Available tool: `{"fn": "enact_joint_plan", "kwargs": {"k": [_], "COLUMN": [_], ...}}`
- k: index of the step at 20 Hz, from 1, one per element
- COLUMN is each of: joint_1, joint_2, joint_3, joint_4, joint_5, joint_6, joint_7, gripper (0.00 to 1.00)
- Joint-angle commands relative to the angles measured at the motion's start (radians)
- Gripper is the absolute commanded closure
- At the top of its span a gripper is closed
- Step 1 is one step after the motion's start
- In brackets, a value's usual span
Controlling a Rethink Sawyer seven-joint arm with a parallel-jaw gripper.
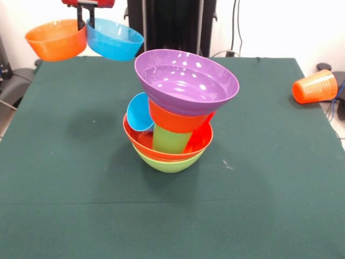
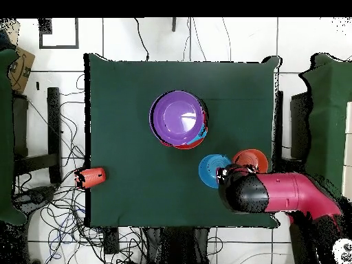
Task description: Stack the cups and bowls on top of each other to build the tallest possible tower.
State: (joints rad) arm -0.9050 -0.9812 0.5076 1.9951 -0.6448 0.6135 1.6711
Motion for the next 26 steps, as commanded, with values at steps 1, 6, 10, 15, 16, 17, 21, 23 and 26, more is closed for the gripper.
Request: {"fn": "enact_joint_plan", "kwargs": {"k": [1, 6, 10, 15, 16, 17, 21, 23, 26], "joint_1": [0.012, 0.024, 0.040, 0.032, 0.029, 0.028, 0.031, 0.030, 0.017], "joint_2": [0.039, 0.065, 0.137, 0.256, 0.282, 0.303, 0.388, 0.413, 0.420], "joint_3": [0.058, 0.044, 0.009, -0.016, -0.014, -0.014, -0.016, -0.016, -0.004], "joint_4": [0.026, 0.007, -0.044, -0.098, -0.108, -0.114, -0.149, -0.162, -0.161], "joint_5": [-0.061, -0.088, -0.152, -0.224, -0.229, -0.235, -0.263, -0.273, -0.268], "joint_6": [0.103, 0.110, 0.139, 0.165, 0.164, 0.169, 0.142, 0.130, 0.120], "joint_7": [-0.210, -0.198, -0.202, -0.209, -0.212, -0.215, -0.195, -0.189, -0.195], "gripper": [1.00, 1.00, 1.00, 1.00, 1.00, 1.00, 1.00, 1.00, 1.00]}}
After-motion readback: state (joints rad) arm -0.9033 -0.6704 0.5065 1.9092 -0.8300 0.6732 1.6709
